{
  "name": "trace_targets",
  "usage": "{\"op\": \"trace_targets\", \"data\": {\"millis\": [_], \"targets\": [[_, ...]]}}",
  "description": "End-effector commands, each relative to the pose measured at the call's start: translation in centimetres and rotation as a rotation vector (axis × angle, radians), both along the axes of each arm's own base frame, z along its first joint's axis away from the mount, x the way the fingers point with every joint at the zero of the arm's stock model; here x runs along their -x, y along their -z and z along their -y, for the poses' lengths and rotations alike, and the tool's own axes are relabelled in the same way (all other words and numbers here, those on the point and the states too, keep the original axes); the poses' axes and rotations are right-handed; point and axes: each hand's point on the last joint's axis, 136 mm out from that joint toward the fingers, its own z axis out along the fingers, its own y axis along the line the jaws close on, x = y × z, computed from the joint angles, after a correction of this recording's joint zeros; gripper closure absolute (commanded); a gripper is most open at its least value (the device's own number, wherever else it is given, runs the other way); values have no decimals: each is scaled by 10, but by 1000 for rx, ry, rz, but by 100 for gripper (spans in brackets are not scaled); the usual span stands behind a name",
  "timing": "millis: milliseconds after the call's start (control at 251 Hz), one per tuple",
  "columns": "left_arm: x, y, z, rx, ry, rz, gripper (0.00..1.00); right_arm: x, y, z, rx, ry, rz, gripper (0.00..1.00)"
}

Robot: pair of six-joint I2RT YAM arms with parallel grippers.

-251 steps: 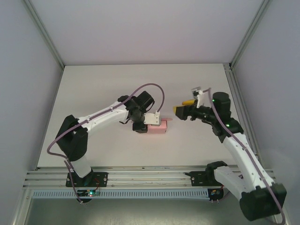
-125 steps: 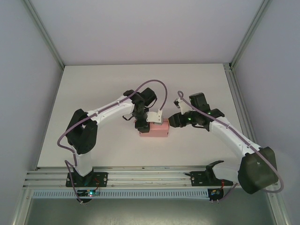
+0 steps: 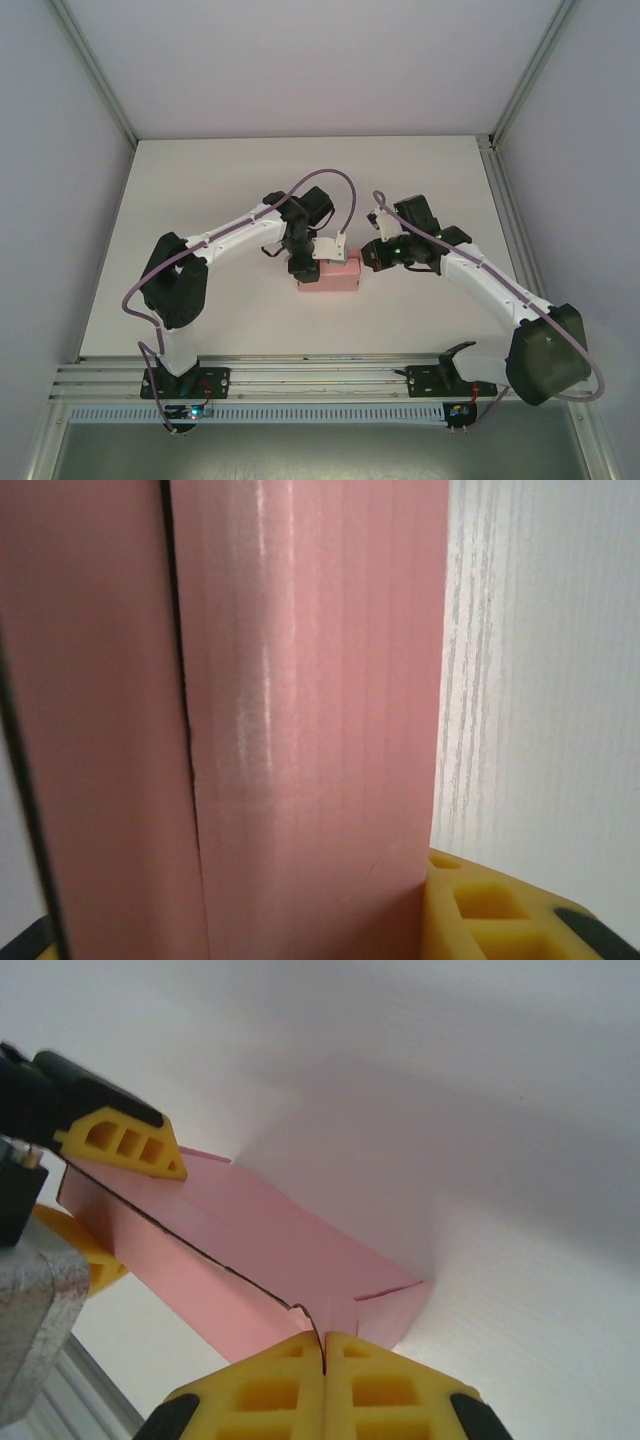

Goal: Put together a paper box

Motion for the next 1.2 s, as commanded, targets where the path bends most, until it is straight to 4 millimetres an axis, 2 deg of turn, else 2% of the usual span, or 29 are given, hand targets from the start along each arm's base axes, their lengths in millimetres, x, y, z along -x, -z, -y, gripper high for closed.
{"op": "trace_targets", "data": {"millis": [0, 140, 251, 323, 459, 551, 790, 1002, 1197], "targets": [[-10, 4, 2, -18, -40, 2, 64, -7, -20, -12, -86, 98, -67, 100], [-13, 6, 4, -21, -47, 0, 64, -7, -41, -38, -281, 149, -185, 100], [-14, 11, 3, -31, -39, -3, 63, -4, -47, -46, -352, 162, -299, 100], [-14, 14, 3, -39, -38, -5, 63, -3, -48, -45, -359, 164, -355, 100], [-13, 17, 2, -43, -28, -12, 63, -5, -62, -44, -420, 164, -420, 100], [-14, 17, 3, -41, -23, -11, 63, -7, -62, -39, -415, 171, -430, 100], [-14, 19, -1, -60, -19, -8, 63, 2, -42, -15, -211, 60, -260, 100], [-16, 21, 1, -59, -28, -3, 63, 20, -3, -10, -61, -47, -96, 100], [-16, 23, 2, -62, -44, -15, 62, 16, 23, -4, -29, 34, 84, 100]]}}
